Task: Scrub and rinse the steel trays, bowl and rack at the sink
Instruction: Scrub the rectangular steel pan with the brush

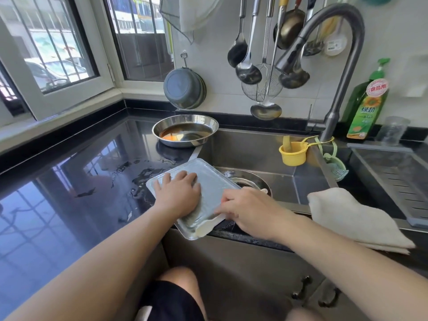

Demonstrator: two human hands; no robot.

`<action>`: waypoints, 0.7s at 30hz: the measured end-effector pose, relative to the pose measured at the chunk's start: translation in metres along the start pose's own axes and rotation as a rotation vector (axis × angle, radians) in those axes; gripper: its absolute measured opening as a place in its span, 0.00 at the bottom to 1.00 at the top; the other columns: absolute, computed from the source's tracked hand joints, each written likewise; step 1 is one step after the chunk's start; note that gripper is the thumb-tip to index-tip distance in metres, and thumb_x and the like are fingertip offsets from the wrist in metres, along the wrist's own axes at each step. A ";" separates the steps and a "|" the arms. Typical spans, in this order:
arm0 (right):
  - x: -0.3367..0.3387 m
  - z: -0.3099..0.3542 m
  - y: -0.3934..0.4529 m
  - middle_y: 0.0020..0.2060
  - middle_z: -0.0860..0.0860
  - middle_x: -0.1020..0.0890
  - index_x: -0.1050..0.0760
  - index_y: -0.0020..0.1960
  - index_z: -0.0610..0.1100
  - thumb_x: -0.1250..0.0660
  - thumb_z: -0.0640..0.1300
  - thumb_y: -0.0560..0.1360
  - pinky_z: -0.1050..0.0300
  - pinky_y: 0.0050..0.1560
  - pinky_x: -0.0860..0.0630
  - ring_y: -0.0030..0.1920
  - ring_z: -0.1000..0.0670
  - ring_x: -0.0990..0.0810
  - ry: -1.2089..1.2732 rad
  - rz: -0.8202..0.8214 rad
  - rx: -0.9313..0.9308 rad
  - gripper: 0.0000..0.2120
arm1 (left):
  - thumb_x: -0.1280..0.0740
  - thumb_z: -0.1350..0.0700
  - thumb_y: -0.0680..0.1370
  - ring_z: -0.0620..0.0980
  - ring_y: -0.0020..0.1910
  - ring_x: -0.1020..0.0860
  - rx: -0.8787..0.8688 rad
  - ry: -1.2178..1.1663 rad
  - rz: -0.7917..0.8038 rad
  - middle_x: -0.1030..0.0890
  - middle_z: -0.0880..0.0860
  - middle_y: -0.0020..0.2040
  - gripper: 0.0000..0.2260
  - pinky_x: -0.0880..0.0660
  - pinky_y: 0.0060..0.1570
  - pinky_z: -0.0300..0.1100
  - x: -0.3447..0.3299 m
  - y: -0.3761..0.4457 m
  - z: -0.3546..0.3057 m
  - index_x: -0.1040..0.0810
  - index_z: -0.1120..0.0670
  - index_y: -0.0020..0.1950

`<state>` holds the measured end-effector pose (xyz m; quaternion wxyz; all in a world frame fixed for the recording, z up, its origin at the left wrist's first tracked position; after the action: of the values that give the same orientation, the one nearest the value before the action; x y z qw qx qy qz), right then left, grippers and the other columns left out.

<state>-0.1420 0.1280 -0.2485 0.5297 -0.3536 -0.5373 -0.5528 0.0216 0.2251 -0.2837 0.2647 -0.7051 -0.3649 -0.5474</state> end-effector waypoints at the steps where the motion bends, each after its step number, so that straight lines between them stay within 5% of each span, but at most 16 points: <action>1: 0.006 -0.004 -0.001 0.49 0.55 0.20 0.17 0.56 0.53 0.32 0.42 0.78 0.52 0.45 0.28 0.47 0.46 0.21 -0.011 -0.003 -0.008 0.10 | 0.54 0.43 0.85 0.62 0.81 0.46 -0.003 0.003 0.034 0.41 0.46 0.83 0.22 0.52 0.76 0.67 -0.005 -0.001 0.000 0.38 0.38 0.79; 4: 0.027 -0.047 -0.011 0.48 0.56 0.21 0.20 0.49 0.52 0.32 0.44 0.79 0.50 0.48 0.25 0.51 0.48 0.21 -0.056 0.045 -0.177 0.04 | 0.59 0.41 0.86 0.60 0.84 0.55 -0.022 0.012 0.118 0.51 0.44 0.85 0.24 0.59 0.75 0.72 -0.009 0.000 0.004 0.48 0.36 0.83; 9: 0.038 -0.091 -0.022 0.43 0.57 0.22 0.22 0.40 0.54 0.30 0.41 0.76 0.52 0.43 0.26 0.47 0.48 0.20 -0.136 0.042 -0.312 0.09 | 0.59 0.40 0.85 0.57 0.84 0.59 -0.036 0.024 0.135 0.54 0.43 0.85 0.24 0.60 0.73 0.77 -0.010 0.000 0.006 0.51 0.33 0.82; 16: -0.002 -0.034 0.010 0.43 0.57 0.20 0.18 0.42 0.50 0.28 0.40 0.74 0.54 0.46 0.26 0.46 0.52 0.21 0.043 0.112 -0.090 0.05 | 0.60 0.40 0.85 0.57 0.84 0.60 -0.045 0.024 0.125 0.55 0.43 0.85 0.24 0.62 0.71 0.78 -0.010 -0.002 0.006 0.52 0.32 0.82; 21: 0.028 -0.111 -0.014 0.41 0.57 0.20 0.17 0.40 0.50 0.26 0.39 0.73 0.53 0.45 0.25 0.47 0.50 0.19 -0.033 0.026 -0.370 0.08 | 0.60 0.40 0.85 0.57 0.84 0.60 -0.054 0.021 0.124 0.54 0.43 0.85 0.23 0.61 0.72 0.78 -0.011 -0.002 0.007 0.51 0.31 0.82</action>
<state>-0.1407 0.0128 -0.2438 0.4539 -0.4606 -0.4306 -0.6296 0.0226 0.2287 -0.2965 0.2829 -0.7272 -0.3030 -0.5471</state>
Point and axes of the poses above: each hand's wrist, its own y-axis towards the middle knuckle, its own x-axis out of the back of the hand, z = x × y, the point moved 6 cm from there along y, towards the middle knuckle
